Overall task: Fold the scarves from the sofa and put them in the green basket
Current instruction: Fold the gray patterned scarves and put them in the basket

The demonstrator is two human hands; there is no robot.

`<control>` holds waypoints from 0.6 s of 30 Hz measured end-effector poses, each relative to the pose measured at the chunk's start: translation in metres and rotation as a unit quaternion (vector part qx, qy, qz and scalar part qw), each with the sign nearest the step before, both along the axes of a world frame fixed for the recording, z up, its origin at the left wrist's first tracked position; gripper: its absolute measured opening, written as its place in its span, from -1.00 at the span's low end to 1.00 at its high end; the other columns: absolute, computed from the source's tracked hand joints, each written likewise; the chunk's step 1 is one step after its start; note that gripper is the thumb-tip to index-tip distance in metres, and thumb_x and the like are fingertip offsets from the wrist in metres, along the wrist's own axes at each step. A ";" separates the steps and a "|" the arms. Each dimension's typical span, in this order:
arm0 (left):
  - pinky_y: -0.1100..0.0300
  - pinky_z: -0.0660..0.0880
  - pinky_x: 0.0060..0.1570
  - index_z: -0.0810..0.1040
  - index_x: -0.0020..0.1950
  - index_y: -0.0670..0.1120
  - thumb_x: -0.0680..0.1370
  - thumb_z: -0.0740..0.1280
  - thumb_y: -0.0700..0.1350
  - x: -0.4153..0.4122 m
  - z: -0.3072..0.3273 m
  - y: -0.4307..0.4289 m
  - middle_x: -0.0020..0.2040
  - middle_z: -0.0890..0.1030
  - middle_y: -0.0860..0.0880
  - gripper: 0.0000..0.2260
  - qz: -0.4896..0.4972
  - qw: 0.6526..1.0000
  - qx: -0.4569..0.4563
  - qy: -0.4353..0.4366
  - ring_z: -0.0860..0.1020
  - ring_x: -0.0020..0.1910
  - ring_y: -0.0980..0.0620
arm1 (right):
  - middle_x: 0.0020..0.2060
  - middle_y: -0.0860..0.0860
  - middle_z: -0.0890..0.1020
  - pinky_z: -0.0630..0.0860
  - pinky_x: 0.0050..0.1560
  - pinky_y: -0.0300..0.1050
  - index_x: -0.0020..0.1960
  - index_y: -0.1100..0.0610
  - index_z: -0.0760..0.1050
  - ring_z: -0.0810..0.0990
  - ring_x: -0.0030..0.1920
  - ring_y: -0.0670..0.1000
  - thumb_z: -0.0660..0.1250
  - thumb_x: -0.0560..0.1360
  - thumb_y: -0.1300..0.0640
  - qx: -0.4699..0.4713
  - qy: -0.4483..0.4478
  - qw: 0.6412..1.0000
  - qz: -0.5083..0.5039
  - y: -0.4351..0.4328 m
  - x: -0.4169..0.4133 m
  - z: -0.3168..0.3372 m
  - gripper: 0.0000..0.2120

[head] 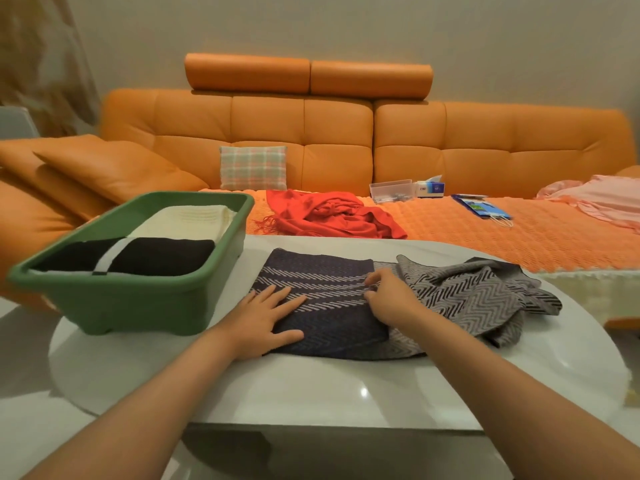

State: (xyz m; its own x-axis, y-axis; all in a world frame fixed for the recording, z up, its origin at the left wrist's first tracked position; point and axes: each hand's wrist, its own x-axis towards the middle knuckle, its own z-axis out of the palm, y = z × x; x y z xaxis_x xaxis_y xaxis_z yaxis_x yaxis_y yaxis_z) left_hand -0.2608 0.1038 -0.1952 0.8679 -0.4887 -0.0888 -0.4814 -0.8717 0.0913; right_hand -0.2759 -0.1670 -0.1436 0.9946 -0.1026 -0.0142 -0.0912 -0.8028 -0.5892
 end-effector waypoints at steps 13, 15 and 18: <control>0.02 0.32 0.34 0.47 0.32 -0.01 0.63 0.16 0.06 0.007 0.032 -0.067 0.31 0.51 -0.03 -0.69 0.049 0.993 -0.060 -0.092 0.45 0.29 -0.05 | 0.11 -0.05 0.59 0.49 0.09 -0.04 0.12 -0.09 0.52 0.57 0.11 0.07 0.26 0.44 0.10 -0.189 -0.001 0.981 0.043 -0.041 -0.028 0.023 -0.73; 0.01 0.32 0.41 0.34 0.49 0.01 0.65 0.18 0.06 0.007 0.033 -0.096 0.46 0.40 0.01 -0.59 0.020 0.989 -0.144 -0.021 0.37 0.42 -0.01 | 0.11 -0.04 0.58 0.48 0.13 -0.02 0.06 -0.10 0.54 0.55 0.13 0.08 0.28 0.43 0.09 -0.223 0.011 0.974 0.035 -0.057 -0.027 0.025 -0.77; -0.03 0.20 0.49 0.16 0.58 0.13 0.65 0.13 0.18 0.007 0.028 -0.134 0.57 0.23 0.05 -0.49 -0.034 0.989 -0.142 0.023 0.19 0.54 0.04 | 0.11 -0.03 0.58 0.41 0.22 0.05 0.08 -0.12 0.53 0.53 0.18 0.10 0.29 0.45 0.03 -0.249 0.034 0.968 0.029 -0.075 -0.026 0.022 -0.78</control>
State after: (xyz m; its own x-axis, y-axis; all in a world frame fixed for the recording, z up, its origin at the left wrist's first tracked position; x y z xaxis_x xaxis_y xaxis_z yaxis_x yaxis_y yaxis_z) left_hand -0.2541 -0.0302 -0.1675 0.8308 -0.5561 0.0223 -0.5273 -0.7737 0.3513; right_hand -0.3017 -0.2421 -0.1214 0.9974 -0.0572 -0.0433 -0.0622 -0.9904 -0.1232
